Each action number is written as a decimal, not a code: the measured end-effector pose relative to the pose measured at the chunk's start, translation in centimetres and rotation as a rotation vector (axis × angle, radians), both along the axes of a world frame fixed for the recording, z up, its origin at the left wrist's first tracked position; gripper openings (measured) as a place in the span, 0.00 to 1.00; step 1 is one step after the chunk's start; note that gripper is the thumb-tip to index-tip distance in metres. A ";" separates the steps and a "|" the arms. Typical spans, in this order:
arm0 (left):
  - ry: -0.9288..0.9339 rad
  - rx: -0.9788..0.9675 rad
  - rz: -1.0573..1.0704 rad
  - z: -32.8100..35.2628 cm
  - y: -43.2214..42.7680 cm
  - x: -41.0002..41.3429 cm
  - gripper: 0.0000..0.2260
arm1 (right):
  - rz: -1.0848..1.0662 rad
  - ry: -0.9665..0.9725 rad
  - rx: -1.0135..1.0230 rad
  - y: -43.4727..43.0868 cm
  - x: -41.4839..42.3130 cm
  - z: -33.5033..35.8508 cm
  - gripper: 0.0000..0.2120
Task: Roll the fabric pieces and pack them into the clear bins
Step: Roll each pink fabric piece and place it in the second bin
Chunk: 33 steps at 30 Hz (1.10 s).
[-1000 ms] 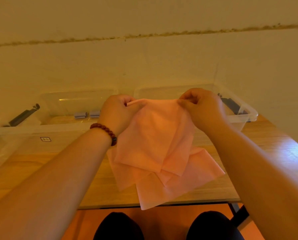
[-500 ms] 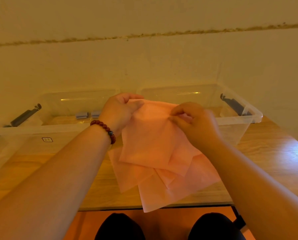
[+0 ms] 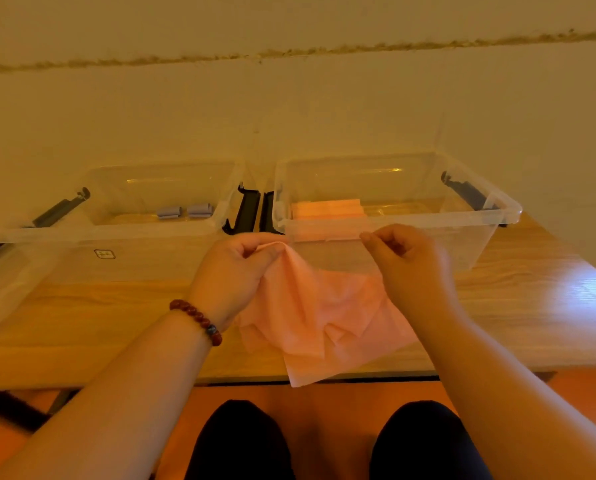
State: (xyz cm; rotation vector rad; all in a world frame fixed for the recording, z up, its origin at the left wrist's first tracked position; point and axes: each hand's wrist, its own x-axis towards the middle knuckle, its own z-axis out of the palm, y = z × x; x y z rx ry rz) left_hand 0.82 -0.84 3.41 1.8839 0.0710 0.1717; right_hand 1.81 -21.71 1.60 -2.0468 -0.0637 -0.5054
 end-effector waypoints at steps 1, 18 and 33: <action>0.009 0.026 0.015 -0.5 0.0 -0.4 0.08 | -0.001 0.063 0.014 0.1 -0.3 -0.6 0.13; 0.547 -0.098 0.133 -2.5 1.8 -0.3 0.37 | -0.069 0.427 -0.171 2.0 -1.6 -3.7 0.04; 0.119 -0.806 -0.321 1.9 0.9 -1.6 0.12 | 0.036 0.730 0.637 3.0 -2.0 -0.5 0.31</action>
